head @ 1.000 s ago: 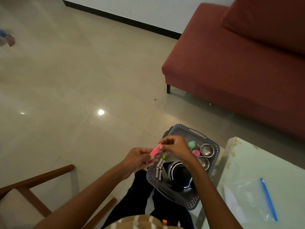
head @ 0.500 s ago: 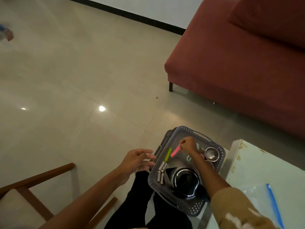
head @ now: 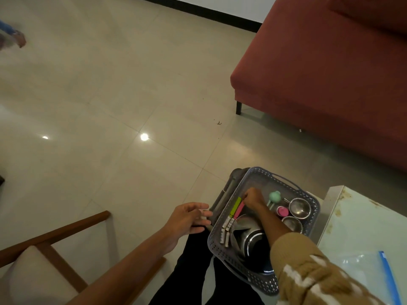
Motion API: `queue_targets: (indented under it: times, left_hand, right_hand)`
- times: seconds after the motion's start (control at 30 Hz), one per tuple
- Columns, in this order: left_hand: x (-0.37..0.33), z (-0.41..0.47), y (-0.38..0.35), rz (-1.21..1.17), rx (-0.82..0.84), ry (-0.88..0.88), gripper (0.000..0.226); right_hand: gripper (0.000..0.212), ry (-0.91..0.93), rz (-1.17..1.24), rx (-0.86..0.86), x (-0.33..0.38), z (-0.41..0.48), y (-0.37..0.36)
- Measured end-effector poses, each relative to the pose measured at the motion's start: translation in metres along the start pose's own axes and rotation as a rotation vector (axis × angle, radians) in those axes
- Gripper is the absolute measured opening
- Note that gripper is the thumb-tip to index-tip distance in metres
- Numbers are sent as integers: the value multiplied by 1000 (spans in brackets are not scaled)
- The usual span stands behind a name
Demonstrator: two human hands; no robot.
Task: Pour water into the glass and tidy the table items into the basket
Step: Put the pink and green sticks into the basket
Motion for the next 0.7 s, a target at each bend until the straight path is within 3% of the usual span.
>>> queue_targets:
  times: [0.4,0.7]
  left_hand:
    - [2,0,0,8,-16,1,16]
    - [-26,-18,-18,56,-70,-164,23]
  right_hand:
    - [21,21,-89,45,6,-7,1]
    - [19,174,564,-70,27,-99,57]
Point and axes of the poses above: each hand's wrist, its own z-axis towards the middle knuckle, its own y-axis out of the back of the hand, x = y × z, the point moved 10 cm from there along z, towards the middle knuckle, and after that the axes turned 8 degrees about x, right-handed, at the moved point
